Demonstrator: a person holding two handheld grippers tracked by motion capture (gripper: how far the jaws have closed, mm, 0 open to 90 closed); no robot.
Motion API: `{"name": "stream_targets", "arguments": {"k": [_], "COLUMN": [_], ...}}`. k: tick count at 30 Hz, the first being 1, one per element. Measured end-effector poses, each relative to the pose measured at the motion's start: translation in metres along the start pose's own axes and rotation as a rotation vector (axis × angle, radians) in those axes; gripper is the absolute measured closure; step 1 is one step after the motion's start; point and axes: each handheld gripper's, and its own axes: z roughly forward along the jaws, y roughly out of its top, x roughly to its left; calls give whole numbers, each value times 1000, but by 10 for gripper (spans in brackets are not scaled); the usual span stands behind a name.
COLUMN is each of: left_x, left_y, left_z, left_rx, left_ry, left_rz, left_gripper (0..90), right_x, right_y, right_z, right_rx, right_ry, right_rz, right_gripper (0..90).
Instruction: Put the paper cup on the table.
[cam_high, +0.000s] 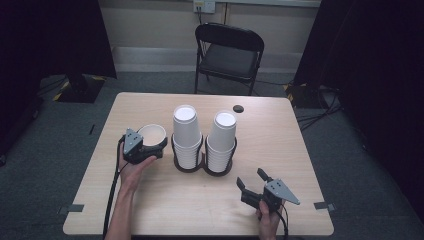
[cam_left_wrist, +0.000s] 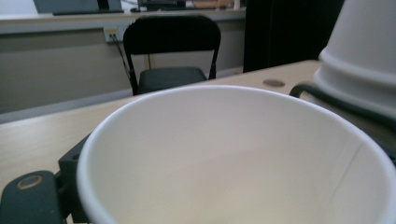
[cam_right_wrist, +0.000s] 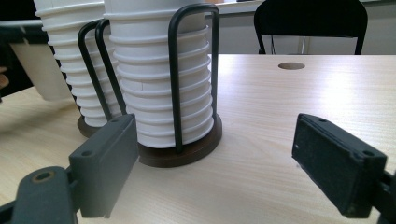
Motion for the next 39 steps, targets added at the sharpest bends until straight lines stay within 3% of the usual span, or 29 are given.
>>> {"name": "stream_targets", "arguments": {"k": [3, 15, 18, 21, 23, 24, 27, 39], "left_x": [1, 5, 3, 5, 5, 4, 5, 2], "left_y": [-6, -13, -13, -17, -18, -20, -22, -29], "left_z": [6, 13, 13, 14, 15, 16, 16, 17], "left_rx": [24, 35, 77, 119, 127, 165, 181, 298], "left_ry": [-4, -10, -25, -28, -27, -22, -21, -12], "left_rz": [-10, -12, -16, -48, -47, -31, -58, -30], "left_gripper": [88, 83, 85, 97, 104, 114, 124, 153], "right_x": [0, 1, 2, 2, 2, 2, 2, 4], "right_y": [0, 0, 0, 0, 0, 0, 0, 1], "right_z": [0, 1, 1, 2, 2, 2, 2, 2], "right_rx": [0, 9, 11, 13, 15, 15, 15, 33], "right_ry": [0, -2, -6, -6, -7, -7, -7, -5], "right_rz": [-1, -22, -19, -24, -25, -25, -25, -36], "right_gripper": [140, 142, 142, 142, 142, 142, 142, 145]}}
